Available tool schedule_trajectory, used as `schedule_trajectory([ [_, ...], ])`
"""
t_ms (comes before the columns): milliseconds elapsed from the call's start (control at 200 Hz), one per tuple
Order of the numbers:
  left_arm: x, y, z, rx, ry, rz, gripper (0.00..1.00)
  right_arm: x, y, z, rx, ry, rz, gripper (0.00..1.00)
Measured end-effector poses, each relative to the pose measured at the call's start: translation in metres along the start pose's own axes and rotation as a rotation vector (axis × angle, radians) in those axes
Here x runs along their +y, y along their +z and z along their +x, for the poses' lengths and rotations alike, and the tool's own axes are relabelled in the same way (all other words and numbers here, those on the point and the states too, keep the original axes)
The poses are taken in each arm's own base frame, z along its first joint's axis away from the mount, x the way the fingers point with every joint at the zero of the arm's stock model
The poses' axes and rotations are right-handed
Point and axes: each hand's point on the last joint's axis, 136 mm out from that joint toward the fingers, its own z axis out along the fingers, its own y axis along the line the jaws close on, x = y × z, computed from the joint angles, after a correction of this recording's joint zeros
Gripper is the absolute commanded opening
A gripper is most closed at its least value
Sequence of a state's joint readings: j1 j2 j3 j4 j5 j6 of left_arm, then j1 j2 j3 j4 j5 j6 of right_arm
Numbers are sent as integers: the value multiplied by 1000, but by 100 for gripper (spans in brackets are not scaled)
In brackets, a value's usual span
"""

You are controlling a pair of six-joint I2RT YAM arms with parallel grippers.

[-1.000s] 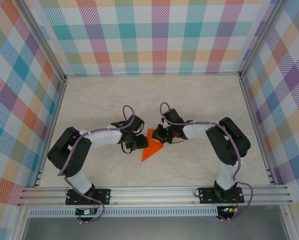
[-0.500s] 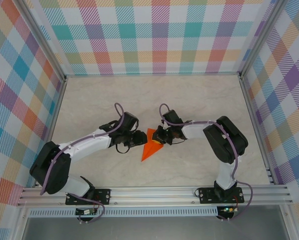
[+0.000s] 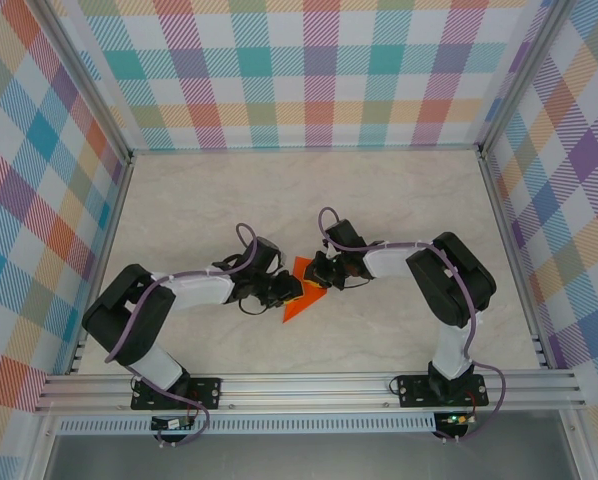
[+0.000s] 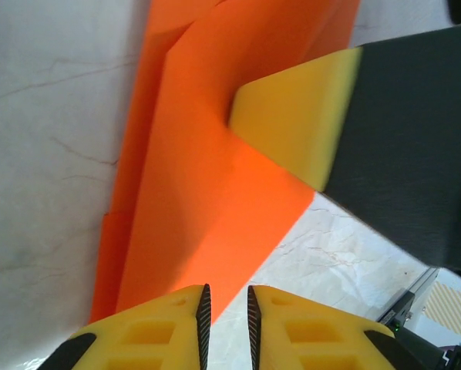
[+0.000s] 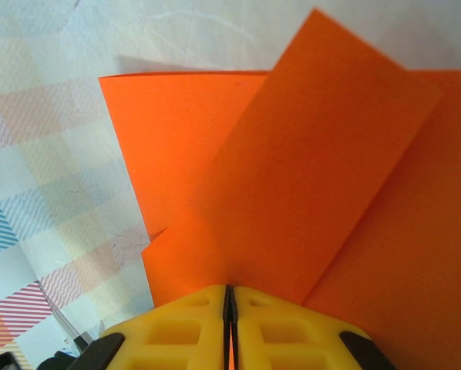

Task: Fold a paper plane with a square sheet of paper (pick it up from the middle)
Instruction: Fourth fold the wing at the center of the table.

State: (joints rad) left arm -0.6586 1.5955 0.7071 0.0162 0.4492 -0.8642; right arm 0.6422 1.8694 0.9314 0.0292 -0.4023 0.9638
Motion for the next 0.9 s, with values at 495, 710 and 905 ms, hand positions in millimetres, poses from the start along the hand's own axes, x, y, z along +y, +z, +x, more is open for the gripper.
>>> schedule_trajectory([
  [495,36,-10,39,51,-8,-8,25,0,0,0,1,-2,2,13],
  [710,49,-25,57,100,4,-70,26,0,0,0,2,-1,3,13],
  [905,34,-43,57,79,38,-45,29,0,0,0,2,-1,3,13],
])
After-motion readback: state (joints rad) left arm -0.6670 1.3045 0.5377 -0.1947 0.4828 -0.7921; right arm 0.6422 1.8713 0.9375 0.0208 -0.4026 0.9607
